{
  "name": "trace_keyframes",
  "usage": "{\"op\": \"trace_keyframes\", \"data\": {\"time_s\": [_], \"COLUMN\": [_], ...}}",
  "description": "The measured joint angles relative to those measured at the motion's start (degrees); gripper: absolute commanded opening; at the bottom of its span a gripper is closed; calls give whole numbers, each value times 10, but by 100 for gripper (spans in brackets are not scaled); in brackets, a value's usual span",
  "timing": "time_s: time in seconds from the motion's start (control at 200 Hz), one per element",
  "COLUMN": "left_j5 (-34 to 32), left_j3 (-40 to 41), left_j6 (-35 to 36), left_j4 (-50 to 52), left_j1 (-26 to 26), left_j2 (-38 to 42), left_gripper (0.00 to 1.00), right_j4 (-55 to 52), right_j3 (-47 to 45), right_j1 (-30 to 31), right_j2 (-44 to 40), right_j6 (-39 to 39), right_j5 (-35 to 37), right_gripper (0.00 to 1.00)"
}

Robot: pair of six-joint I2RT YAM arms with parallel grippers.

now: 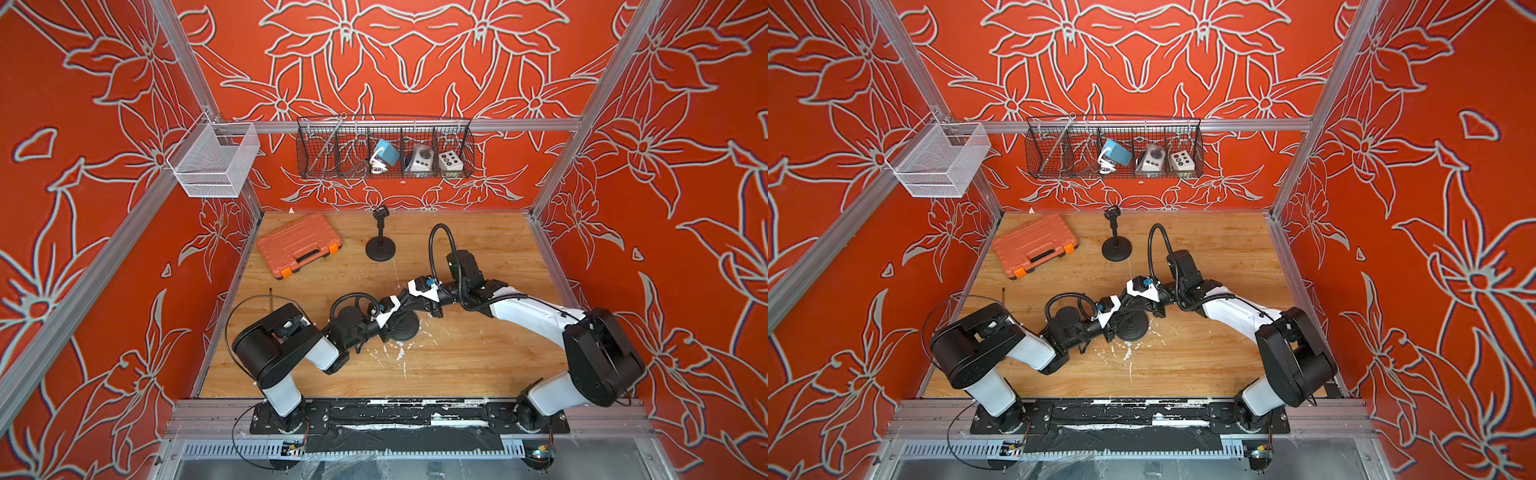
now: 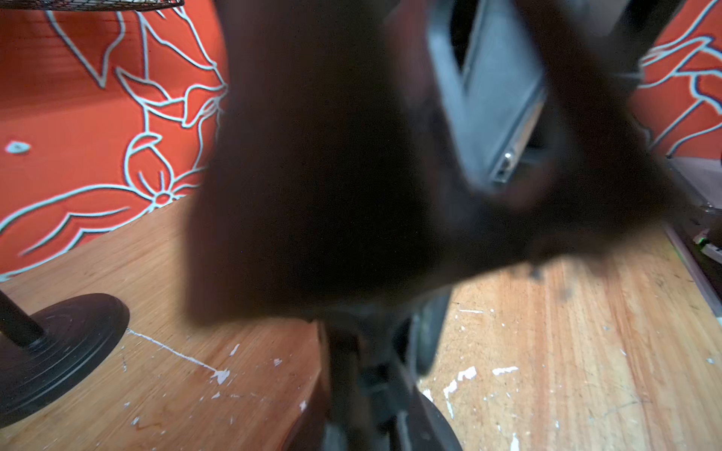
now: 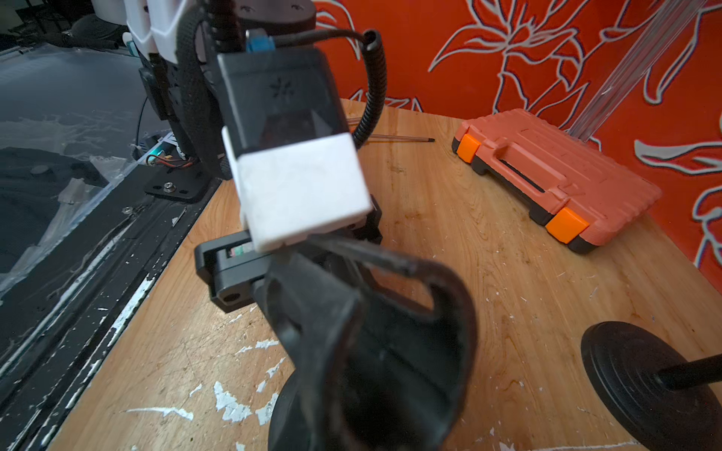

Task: Assemble a microphone stand
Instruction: Screw the microphone stand pole into the microphone stand base.

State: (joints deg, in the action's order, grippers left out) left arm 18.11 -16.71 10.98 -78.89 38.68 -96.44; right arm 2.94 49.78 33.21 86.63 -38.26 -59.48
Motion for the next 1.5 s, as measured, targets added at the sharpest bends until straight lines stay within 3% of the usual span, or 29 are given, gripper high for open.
{"op": "trace_keyframes", "data": {"time_s": [0.12, 0.245, 0.44, 0.621, 0.751, 0.866, 1.071, 1.121, 1.226, 1.286, 1.376, 1.501], "left_j5": [0, -4, -3, -5, -7, -9, -5, -4, -4, -5, -6, -10], "left_j3": [-1, -2, -5, -22, -28, -37, -42, -42, -42, -41, -40, -39], "left_j6": [0, -1, -12, -21, -28, -31, -21, -20, -17, -15, -12, -9], "left_j4": [3, 26, 66, 95, 100, 92, 52, 42, 33, 32, 32, 31], "left_j1": [0, 0, 0, 0, -2, -2, -2, -2, -1, 0, 0, 0], "left_j2": [1, 10, 41, 45, 41, 26, -4, -10, -16, -16, -16, -16], "left_gripper": [23, 26, 27, 24, 23, 14, 1, 0, 0, 0, 0, 0], "right_j4": [28, 125, 290, 368, 375, 380, 380, 376, 363, 342, 297, 241], "right_j3": [-14, -74, -193, -233, -233, -233, -236, -236, -236, -236, -236, -224], "right_j1": [0, 12, 98, 169, 205, 215, 204, 192, 148, 116, 73, 45], "right_j2": [-2, -33, -108, -114, -112, -110, -116, -119, -127, -130, -132, -132], "right_j6": [29, 109, 237, 323, 355, 374, 378, 374, 363, 361, 341, 312], "right_j5": [0, 59, 288, 474, 571, 610, 593, 570, 487, 432, 367, 308], "right_gripper": [0, 0, 0, 0, 0, 0, 0, 9, 36, 46, 53, 55]}}
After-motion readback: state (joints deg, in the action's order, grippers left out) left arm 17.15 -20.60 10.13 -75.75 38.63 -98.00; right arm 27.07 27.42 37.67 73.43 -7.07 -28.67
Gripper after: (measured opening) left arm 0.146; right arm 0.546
